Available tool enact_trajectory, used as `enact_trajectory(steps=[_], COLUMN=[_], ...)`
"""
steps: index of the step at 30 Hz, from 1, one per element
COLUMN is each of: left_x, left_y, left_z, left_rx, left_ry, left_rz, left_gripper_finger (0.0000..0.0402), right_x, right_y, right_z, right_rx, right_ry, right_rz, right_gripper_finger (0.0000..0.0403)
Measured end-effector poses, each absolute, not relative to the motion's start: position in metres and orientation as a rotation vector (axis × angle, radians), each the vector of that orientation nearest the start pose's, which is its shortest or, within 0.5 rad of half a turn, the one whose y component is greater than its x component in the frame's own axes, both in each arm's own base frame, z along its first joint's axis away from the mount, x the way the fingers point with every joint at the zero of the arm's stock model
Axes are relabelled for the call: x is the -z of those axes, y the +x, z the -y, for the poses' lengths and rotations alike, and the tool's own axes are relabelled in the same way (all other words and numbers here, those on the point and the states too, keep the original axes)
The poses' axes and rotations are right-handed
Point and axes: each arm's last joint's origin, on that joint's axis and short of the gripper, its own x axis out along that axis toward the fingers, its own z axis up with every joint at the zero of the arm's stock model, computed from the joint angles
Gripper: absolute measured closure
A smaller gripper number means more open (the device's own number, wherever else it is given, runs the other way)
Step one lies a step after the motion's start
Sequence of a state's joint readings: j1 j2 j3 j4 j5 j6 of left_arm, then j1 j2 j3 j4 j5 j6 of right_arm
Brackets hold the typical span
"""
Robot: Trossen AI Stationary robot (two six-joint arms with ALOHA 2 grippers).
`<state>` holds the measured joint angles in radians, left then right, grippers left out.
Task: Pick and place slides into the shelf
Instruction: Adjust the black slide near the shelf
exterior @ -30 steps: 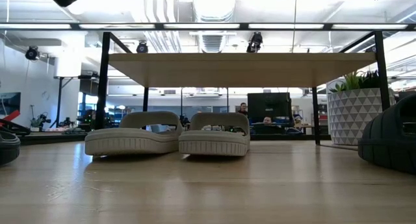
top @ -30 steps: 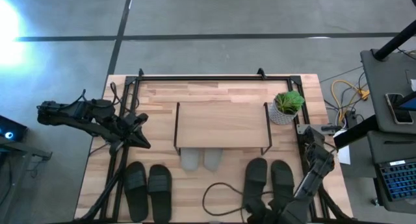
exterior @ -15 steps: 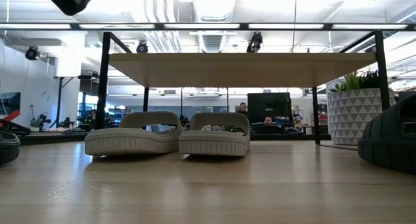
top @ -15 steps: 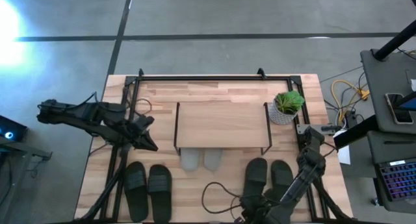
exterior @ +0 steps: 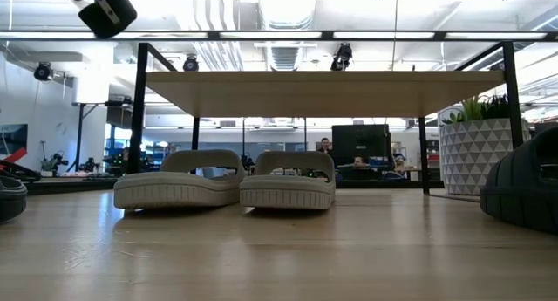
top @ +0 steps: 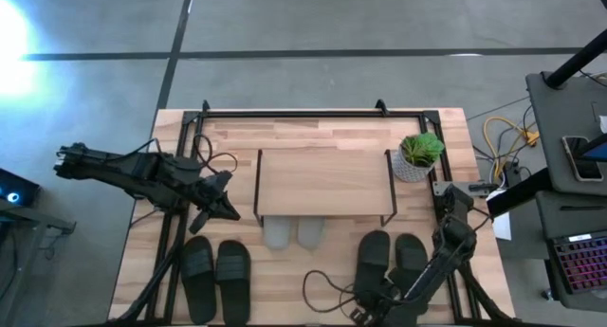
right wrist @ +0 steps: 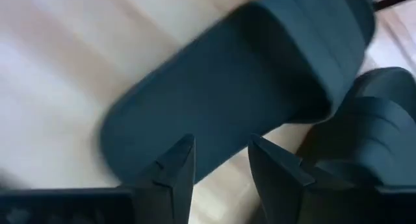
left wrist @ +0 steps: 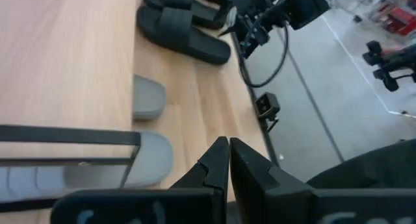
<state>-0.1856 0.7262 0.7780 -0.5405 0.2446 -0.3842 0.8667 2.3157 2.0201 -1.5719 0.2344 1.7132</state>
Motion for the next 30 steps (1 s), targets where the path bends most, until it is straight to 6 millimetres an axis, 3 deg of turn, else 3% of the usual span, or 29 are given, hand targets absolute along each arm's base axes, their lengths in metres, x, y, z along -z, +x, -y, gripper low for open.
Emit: enact_trajectory(steps=[4,15,25,30], left_x=[-0.304,-0.307,-0.307,-0.306], left_y=[0.142,0.13,0.13,0.132], left_z=[0.033,0.031,0.031,0.031], left_rx=[0.302,0.306,0.306,0.303], left_ry=[-0.354,-0.347,-0.346,-0.35], left_rz=[-0.584,-0.573,-0.576,-0.586], left_gripper_finger=[0.0402,0.0402,0.0402,0.0402], right_x=[-0.178,-0.165,-0.157,-0.16], right_y=[0.282,0.285,0.3,0.315], right_z=[-0.303,-0.27,-0.256,-0.252], right_rx=[0.98,1.122,1.083,1.027], right_ry=[0.329,0.311,0.303,0.335], right_rz=[-1.318,-1.281,-1.299,-1.235], right_gripper_finger=[0.0278,0.0287,0.0385,0.0394])
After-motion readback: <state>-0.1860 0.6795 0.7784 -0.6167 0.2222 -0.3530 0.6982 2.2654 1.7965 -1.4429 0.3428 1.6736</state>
